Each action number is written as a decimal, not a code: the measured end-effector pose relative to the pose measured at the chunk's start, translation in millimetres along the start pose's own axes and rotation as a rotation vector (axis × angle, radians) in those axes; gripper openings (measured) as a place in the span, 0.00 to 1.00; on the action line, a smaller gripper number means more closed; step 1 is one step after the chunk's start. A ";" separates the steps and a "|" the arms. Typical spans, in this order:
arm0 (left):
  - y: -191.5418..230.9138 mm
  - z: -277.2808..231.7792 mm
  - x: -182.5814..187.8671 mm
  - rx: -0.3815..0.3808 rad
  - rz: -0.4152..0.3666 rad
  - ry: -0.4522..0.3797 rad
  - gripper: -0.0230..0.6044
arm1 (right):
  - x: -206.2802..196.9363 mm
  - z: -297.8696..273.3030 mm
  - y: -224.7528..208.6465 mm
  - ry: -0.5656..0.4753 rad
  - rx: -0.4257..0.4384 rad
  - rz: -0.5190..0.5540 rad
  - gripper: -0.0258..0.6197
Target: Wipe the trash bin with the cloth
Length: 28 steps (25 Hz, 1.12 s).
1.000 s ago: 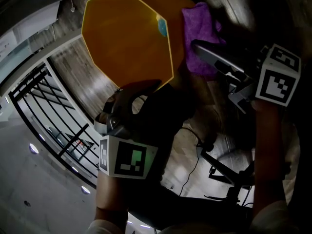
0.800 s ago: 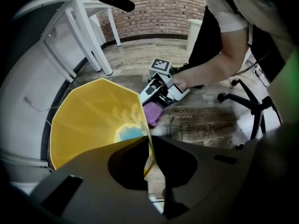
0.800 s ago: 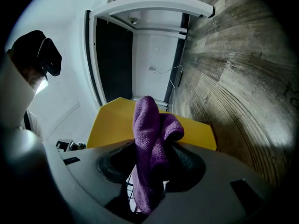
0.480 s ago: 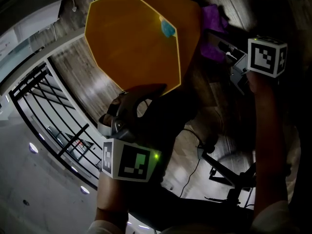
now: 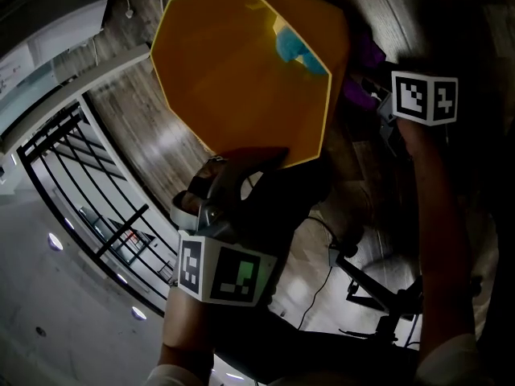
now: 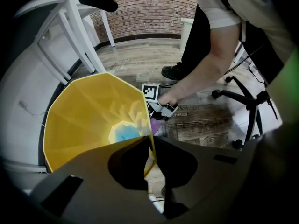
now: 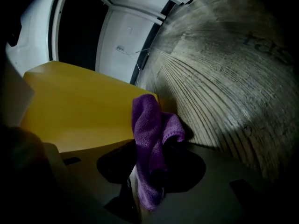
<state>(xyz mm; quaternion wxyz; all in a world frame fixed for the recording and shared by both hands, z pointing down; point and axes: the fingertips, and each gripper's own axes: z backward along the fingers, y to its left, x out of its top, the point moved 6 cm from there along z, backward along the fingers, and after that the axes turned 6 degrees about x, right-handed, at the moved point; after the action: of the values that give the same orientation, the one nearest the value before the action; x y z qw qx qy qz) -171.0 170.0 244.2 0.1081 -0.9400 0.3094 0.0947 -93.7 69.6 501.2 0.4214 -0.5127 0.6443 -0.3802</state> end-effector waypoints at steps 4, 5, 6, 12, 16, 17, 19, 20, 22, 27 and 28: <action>-1.3 0.2 0.1 0.001 0.001 -0.001 0.08 | -0.3 -1.2 0.3 -0.003 -0.007 0.005 0.30; -1.5 0.3 -0.2 0.002 0.003 -0.001 0.08 | -0.9 -1.4 0.4 -0.003 -0.010 0.006 0.30; -1.4 0.4 -0.3 0.002 0.005 -0.001 0.08 | -1.2 -1.6 0.6 -0.003 -0.012 0.007 0.30; 0.3 0.4 1.3 0.017 0.022 0.001 0.08 | -0.9 -0.7 0.4 -0.012 -0.014 0.001 0.30; 9.2 0.3 5.7 0.052 0.039 0.013 0.08 | -0.5 2.4 -2.0 -0.011 -0.024 -0.004 0.30; 12.7 0.7 6.6 0.066 0.051 0.013 0.08 | 0.1 3.0 -2.1 -0.010 -0.026 -0.004 0.30; 17.3 0.8 5.9 0.094 0.100 -0.008 0.08 | 1.0 3.9 -1.8 -0.007 -0.030 0.000 0.30; 19.6 0.7 5.5 0.110 0.128 -0.020 0.08 | 1.3 4.5 -1.8 -0.005 -0.033 0.001 0.30; 24.7 0.6 5.8 0.138 0.162 -0.033 0.08 | 2.2 6.0 -1.5 -0.003 -0.037 0.000 0.30; 31.5 1.8 10.5 0.167 0.203 -0.064 0.08 | 14.0 13.4 5.7 -0.006 -0.039 0.008 0.30; 32.8 2.0 11.2 0.175 0.211 -0.074 0.10 | 18.9 16.4 7.4 -0.010 -0.041 0.014 0.30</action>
<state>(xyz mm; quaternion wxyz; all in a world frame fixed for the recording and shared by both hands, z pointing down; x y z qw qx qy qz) -182.1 138.6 234.8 0.1906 -0.8851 0.4094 0.1125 -83.2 51.5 485.7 0.4169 -0.5184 0.6533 -0.3613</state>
